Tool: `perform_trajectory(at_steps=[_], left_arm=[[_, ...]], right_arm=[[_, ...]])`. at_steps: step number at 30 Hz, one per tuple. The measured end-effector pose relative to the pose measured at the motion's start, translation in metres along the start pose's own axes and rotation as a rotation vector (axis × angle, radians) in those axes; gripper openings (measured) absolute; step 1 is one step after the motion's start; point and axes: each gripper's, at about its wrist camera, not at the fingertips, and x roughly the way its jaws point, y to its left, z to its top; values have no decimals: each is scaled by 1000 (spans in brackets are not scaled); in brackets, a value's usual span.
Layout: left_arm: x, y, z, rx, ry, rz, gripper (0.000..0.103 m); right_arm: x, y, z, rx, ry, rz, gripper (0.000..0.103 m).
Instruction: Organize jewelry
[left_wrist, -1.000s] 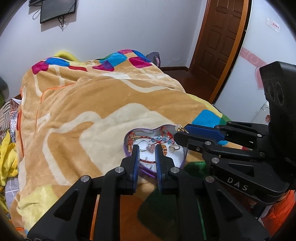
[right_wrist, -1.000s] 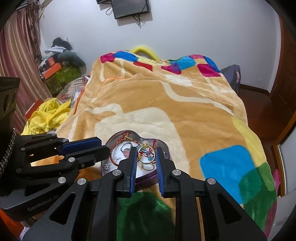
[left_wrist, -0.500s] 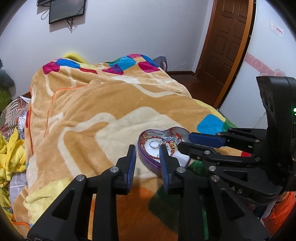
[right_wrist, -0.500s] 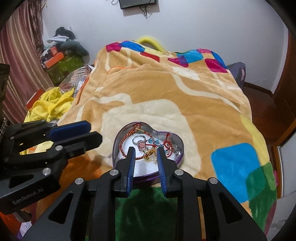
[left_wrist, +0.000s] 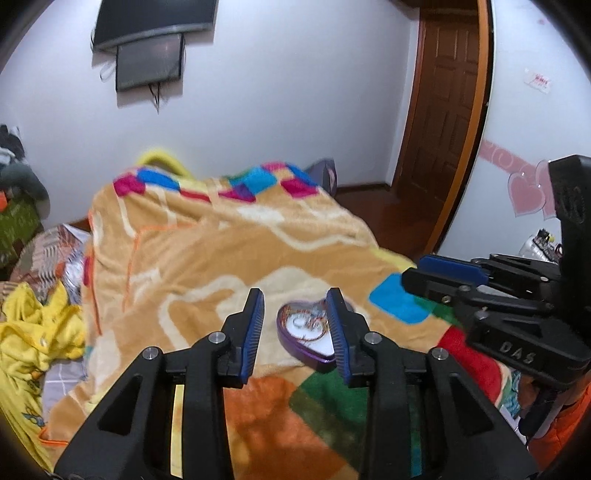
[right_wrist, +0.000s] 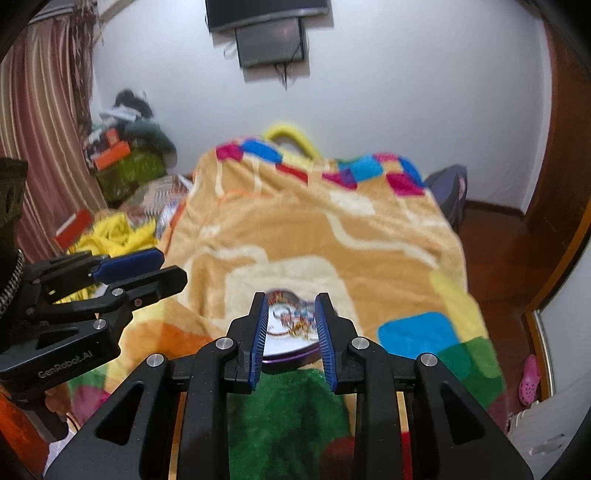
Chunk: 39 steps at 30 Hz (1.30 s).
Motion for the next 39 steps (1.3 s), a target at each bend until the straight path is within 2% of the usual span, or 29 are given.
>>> perform_trajectory(at_steps=[2, 6, 8, 12, 17, 18, 19, 21, 22, 23, 25, 28, 39], left_arm=[[-24, -6, 6, 9, -56, 12, 40], [-76, -17, 13, 23, -180, 30, 44], [-96, -21, 15, 24, -230, 37, 51], [-135, -29, 13, 29, -325, 47, 54], [-173, -36, 4, 15, -430, 79, 72], [-178, -36, 2, 10, -445, 80, 72], [-184, -37, 0, 6, -456, 78, 72], [-190, -38, -3, 3, -464, 80, 73], [-192, -38, -4, -1, -467, 86, 78], [-194, -38, -6, -7, -471, 93, 89], [-198, -37, -11, -24, -492, 105, 95], [-201, -38, -16, -26, -497, 113, 96], [-202, -41, -23, -24, -485, 123, 96]], right_arm=[[-22, 2, 4, 4, -51, 0, 24], [-70, 11, 11, 3, -176, -12, 24], [-95, 17, 13, -3, -242, -25, 24], [-138, 32, 10, -17, -367, -50, 39], [-171, 48, 3, -23, -482, -93, 43], [-176, 50, 1, -22, -496, -99, 47], [-179, 52, -1, -19, -512, -108, 56], [-185, 56, -4, -12, -545, -136, 69], [-187, 59, -7, -11, -562, -155, 74], [-187, 61, -8, -12, -569, -168, 75], [-187, 64, -9, -14, -575, -190, 79], [-188, 65, -13, -2, -580, -207, 84], [-187, 66, -22, 10, -545, -214, 84]])
